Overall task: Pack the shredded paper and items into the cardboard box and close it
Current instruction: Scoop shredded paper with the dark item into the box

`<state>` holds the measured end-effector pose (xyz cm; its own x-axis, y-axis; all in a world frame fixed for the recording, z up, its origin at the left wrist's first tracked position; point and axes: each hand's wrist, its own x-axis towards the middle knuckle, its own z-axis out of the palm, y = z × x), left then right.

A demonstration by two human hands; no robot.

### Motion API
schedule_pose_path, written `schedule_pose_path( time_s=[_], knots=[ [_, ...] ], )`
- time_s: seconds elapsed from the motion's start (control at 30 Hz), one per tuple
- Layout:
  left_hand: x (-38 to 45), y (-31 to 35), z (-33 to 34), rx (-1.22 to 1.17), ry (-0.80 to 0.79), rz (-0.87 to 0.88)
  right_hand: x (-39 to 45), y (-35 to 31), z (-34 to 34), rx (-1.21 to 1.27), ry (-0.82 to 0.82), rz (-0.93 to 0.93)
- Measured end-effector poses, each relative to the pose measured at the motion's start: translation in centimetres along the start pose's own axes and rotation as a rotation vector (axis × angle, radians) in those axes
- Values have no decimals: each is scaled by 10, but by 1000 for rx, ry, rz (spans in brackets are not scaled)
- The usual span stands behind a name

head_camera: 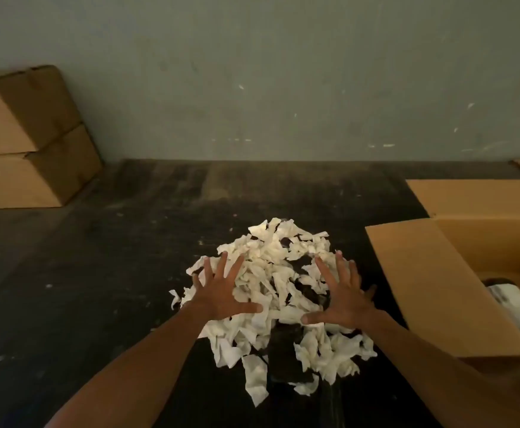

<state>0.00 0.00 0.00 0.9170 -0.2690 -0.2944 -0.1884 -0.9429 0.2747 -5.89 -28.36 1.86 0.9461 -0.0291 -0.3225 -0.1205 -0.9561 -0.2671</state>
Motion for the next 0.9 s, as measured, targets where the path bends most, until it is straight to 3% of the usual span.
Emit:
schedule_pose_path(
  time_s=[0.1, 0.27, 0.37, 0.6, 0.9],
  knots=[
    [22, 7, 16, 71, -67, 47, 34, 0, 1, -161, -15, -62],
    [60, 7, 48, 175, -164, 59, 86, 9, 27, -186, -208, -86],
    [67, 8, 61, 148, -116, 43, 99, 14, 43, -210, -273, -59],
    [58, 6, 84, 121, 168, 3, 98, 16, 60, -235, -18, -85],
    [61, 9, 61, -10, 84, -1, 82, -1, 48, -38, -9, -110]
  ],
)
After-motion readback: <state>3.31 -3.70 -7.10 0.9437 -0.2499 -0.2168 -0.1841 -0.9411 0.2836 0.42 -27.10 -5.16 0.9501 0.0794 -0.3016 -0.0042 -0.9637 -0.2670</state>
